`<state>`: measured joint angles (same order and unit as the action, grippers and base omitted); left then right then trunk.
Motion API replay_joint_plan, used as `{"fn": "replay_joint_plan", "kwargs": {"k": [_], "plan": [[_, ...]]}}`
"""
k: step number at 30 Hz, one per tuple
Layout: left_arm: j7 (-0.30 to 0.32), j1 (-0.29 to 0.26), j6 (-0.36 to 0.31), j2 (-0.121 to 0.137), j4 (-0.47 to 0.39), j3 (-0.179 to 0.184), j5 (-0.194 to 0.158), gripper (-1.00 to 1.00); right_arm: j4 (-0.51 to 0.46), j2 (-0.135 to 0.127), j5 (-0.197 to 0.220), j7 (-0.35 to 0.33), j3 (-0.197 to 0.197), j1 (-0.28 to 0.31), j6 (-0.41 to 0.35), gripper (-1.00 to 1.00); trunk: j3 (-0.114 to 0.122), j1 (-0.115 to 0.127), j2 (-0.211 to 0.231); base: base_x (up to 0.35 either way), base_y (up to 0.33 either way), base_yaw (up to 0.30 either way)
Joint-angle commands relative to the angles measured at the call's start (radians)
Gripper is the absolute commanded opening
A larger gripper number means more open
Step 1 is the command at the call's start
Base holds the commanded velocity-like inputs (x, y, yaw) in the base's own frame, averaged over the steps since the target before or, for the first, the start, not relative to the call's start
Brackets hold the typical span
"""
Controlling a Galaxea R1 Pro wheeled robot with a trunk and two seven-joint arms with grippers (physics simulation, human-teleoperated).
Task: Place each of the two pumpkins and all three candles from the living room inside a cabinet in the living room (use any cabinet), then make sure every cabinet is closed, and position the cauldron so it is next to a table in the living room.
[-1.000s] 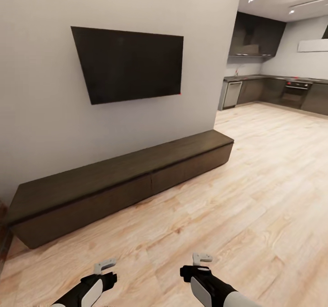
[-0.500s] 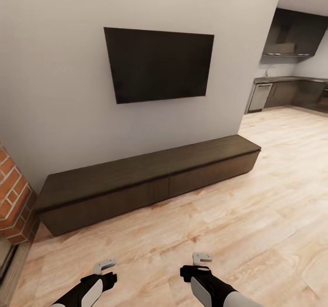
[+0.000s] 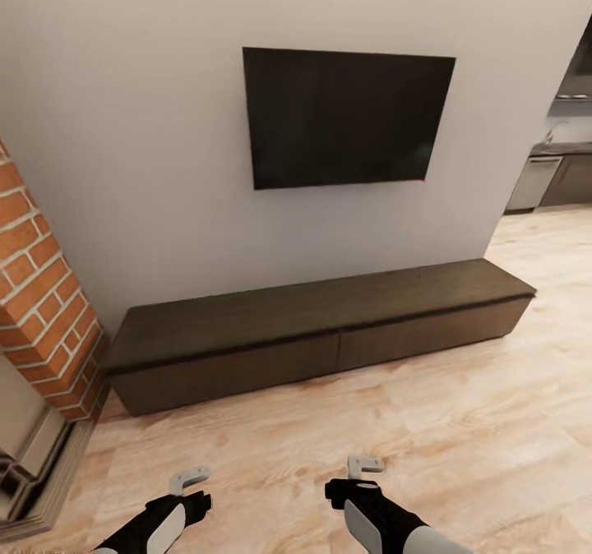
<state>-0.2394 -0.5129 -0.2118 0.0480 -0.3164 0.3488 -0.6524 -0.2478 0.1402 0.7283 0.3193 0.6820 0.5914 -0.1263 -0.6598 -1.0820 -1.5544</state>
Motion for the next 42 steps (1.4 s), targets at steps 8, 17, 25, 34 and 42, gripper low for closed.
{"fn": "replay_joint_plan", "kwargs": {"k": [8,17,25,34,42], "plan": [[-0.008,0.0,-0.004,0.001,-0.003,0.008,-0.009,1.0,-0.002,-0.001,0.006,0.006,0.008,0.001,-0.006,1.0,-0.001,0.0,0.0,0.219,0.0,0.291],[-0.008,0.0,-0.004,0.001,-0.003,0.007,-0.009,1.0,-0.002,-0.002,0.005,0.005,0.009,-0.008,0.009,1.0,-0.001,0.0,0.0,0.219,0.0,0.08],[-0.008,0.0,-0.004,0.002,-0.003,0.007,-0.01,1.0,-0.003,-0.001,0.005,0.004,0.009,-0.018,0.023,1.0,-0.001,0.0,0.0,0.213,0.0,0.001],[-0.008,0.0,-0.004,0.003,-0.003,0.007,-0.01,1.0,-0.003,-0.001,0.005,0.004,0.009,-0.018,0.023,1.0,-0.001,0.0,0.0,0.183,0.0,0.0],[-0.008,0.0,-0.004,0.003,-0.003,0.007,-0.009,1.0,-0.003,-0.001,0.005,0.006,0.01,-0.018,0.023,1.0,-0.001,0.0,0.0,0.139,0.0,0.009]]}}
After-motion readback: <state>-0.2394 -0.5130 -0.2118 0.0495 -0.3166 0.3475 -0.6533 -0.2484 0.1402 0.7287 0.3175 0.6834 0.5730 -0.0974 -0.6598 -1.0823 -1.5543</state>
